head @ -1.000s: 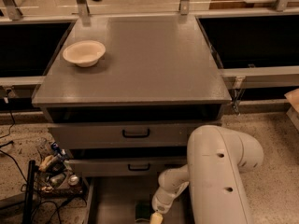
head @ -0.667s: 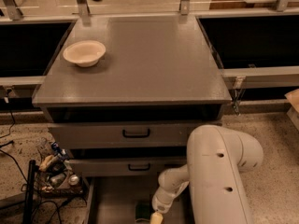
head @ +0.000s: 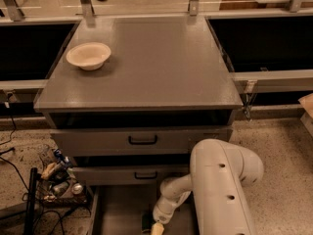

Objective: Pick sponge from bottom drawer and place on counter

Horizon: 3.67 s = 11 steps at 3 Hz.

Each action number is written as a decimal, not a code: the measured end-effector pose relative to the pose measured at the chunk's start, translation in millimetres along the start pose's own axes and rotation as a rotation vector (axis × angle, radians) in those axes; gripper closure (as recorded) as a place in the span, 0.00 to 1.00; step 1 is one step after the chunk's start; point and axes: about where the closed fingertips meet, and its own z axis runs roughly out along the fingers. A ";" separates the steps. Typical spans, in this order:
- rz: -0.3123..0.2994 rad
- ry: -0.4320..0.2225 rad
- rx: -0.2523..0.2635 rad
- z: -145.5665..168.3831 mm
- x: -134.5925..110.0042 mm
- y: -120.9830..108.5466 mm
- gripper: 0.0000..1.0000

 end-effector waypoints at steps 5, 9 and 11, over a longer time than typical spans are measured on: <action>0.000 0.000 -0.001 0.2 0.1 0.2 0.03; 0.005 -0.011 0.005 8.9 -11.6 -16.0 0.08; 0.039 -0.024 -0.005 13.7 0.0 -26.1 0.08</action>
Offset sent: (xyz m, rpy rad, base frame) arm 0.0000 0.0000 0.0000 0.0000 0.0000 0.0000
